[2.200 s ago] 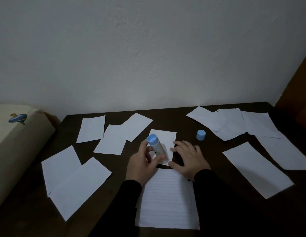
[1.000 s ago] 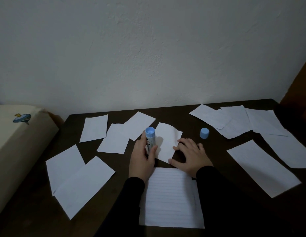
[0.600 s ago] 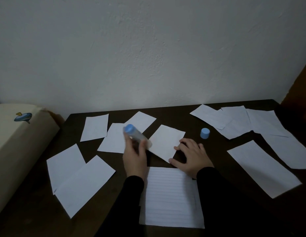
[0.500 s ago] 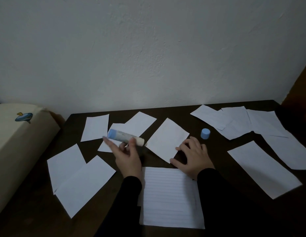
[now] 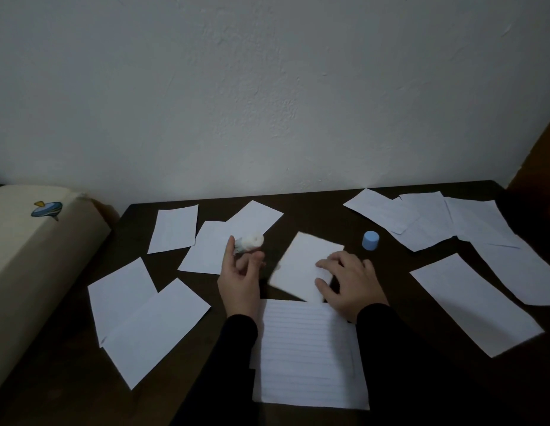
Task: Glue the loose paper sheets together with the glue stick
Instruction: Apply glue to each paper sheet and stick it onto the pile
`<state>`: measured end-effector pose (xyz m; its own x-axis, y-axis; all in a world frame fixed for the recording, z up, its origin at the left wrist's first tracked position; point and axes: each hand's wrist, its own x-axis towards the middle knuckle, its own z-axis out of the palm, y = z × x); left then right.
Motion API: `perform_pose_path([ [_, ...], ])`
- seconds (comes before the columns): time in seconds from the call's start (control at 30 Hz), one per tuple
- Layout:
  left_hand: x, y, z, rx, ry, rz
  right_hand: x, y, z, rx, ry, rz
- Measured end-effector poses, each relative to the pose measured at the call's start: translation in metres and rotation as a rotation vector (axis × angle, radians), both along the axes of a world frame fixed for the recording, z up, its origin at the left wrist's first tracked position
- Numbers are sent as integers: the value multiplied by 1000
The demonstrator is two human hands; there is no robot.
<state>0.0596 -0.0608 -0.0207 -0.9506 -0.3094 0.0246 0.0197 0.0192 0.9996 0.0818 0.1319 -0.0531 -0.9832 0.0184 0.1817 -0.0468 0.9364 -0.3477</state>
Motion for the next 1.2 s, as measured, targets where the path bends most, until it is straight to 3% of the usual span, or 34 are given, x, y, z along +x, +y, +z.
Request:
perform_pose_path([
  [0.13,0,0,0,-32,-34,61,1,1,0,43,79,-29],
  [0.27,-2,-1,-4,-165,-4,55,-1,0,-1,5,-14,1],
  [0.37,-5,-1,-4,-226,-17,81,-2,-1,0,57,-64,-78],
  [0.53,-4,0,-8,-256,-10,55,1,-1,-1,85,33,-217],
  [0.73,-4,3,-5,-350,0,52,0,0,-2,19,26,-82],
  [1.2,-8,1,-6,-276,-21,104,5,-3,9,65,5,-175],
])
